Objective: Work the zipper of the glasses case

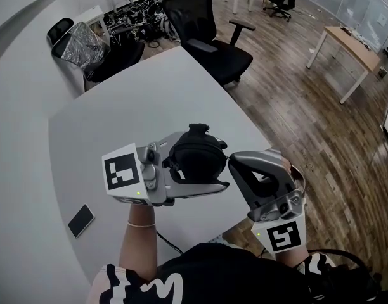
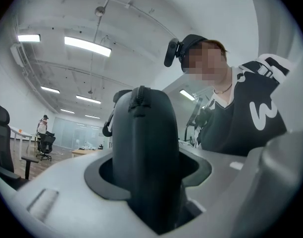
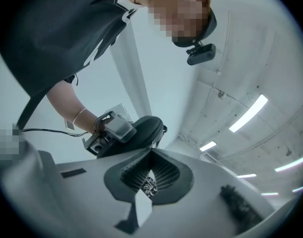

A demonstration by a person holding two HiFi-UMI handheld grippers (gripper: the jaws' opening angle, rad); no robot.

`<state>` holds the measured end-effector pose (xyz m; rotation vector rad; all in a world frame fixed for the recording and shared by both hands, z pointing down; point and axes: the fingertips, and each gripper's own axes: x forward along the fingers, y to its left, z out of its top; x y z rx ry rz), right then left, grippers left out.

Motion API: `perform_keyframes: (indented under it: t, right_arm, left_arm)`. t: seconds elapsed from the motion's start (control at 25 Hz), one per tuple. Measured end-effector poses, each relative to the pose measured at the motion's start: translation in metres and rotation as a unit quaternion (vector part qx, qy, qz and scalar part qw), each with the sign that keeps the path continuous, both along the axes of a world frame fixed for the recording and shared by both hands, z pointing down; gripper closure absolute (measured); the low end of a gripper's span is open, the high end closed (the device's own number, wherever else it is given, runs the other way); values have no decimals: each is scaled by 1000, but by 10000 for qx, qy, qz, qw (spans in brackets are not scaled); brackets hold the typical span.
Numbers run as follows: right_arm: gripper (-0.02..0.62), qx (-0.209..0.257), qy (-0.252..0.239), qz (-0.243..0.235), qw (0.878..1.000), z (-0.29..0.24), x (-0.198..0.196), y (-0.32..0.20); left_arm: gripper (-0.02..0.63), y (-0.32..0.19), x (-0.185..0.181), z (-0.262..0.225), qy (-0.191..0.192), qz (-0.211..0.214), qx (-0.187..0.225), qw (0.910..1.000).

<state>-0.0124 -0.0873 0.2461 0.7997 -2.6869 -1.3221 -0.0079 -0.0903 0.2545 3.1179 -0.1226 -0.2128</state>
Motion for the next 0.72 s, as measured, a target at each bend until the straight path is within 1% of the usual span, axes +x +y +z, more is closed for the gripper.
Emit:
perform_keyframes:
  t: [0.08,0.2,0.24,0.36,0.44,0.6,0.72]
  right_arm:
    - [589,-166,-103,17,9998,6,0,-3]
    - [589,-368,-175,43,9992,20,3,-4]
    - [590,-444,-202,56,9988,21,0,-8]
    - [589,-697,-359,74,9969,20,-8,-22]
    - [589,-892,-448,62,9950,26,-12,-29]
    - [590,-1196,-398,82,9920,48,-25,-36]
    - [589,-1440,-487,-6,9884,62,-26,-33]
  left_arm:
    - [342,-3,-1,-5,156,-77,71,9998]
    - [342,-7,-3,-12,475,-224,315,9981]
    - [342,-12,-6,-17,540,-267,326,9976]
    - [342,-26,-17,-33,673,-410,308,9964]
    - [342,-33,-24,-43,868,-534,317,9943]
    - [342,-44,-42,-56,1309,-757,173,9883]
    - [342,-45,-39,-56,1473,-903,155,9848]
